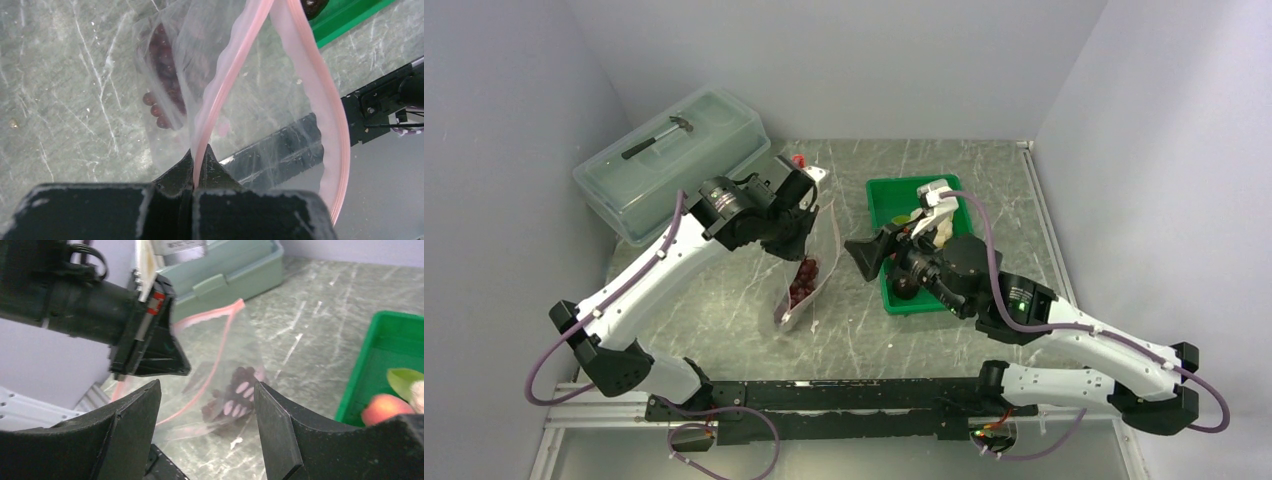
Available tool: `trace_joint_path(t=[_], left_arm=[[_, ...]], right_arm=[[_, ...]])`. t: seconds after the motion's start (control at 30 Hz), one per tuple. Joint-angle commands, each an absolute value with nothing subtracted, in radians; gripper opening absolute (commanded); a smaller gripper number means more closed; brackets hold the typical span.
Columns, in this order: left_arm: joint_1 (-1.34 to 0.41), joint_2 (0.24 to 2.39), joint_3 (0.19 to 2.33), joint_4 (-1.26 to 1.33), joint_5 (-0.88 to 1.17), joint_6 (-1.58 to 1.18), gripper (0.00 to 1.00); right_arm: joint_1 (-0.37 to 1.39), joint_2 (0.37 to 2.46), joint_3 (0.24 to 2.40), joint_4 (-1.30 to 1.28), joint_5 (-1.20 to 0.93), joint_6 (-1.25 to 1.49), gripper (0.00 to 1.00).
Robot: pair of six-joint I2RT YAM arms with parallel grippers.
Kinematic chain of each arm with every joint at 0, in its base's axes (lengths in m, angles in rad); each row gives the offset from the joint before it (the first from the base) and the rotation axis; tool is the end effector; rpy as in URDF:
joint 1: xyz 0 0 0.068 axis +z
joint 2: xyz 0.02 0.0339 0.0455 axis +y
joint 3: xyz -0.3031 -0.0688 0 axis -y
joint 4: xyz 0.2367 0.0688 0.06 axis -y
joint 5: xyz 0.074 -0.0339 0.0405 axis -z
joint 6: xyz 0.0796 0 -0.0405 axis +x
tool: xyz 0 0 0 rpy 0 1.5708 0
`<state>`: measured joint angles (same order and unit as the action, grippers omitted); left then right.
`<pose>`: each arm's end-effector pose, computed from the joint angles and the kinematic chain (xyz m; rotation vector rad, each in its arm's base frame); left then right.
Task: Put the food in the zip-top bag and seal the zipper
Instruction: Place the fake fruit in the zipper food storage bag, then pick up the fake fruit from the bin.
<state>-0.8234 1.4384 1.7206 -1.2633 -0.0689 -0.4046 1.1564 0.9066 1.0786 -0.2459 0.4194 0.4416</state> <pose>0.1916 -0.1987 0.4100 0.5129 2.5441 -0.3810 0.1112 0.1722 0.4410 -0.2766 1.6898 0.8687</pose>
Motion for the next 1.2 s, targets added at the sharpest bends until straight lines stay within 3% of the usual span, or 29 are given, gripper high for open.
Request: trace_joint_path(t=[0.0,0.73,1.0,1.17], left_arm=[[-0.820,1.449,1.760,-1.289,-0.146,-0.396,0.00],[-0.732,1.529,1.947,-1.574,-0.858,-0.347,0.00],[-0.722,1.556,1.987,-1.602,-0.879,-0.355,0.00],[-0.742,1.583,1.848,-1.527,-0.743,-0.382,0.00]], right_arm=[[1.158,0.925,1.135,-0.370,0.581,0.454,0.72],[1.119,0.960,1.082,-0.425,0.613,0.500,0.76],[1.105,0.948,1.061,-0.417,0.592,0.501,0.76],[1.096,0.942,1.038,-0.413,0.583,0.508,0.77]])
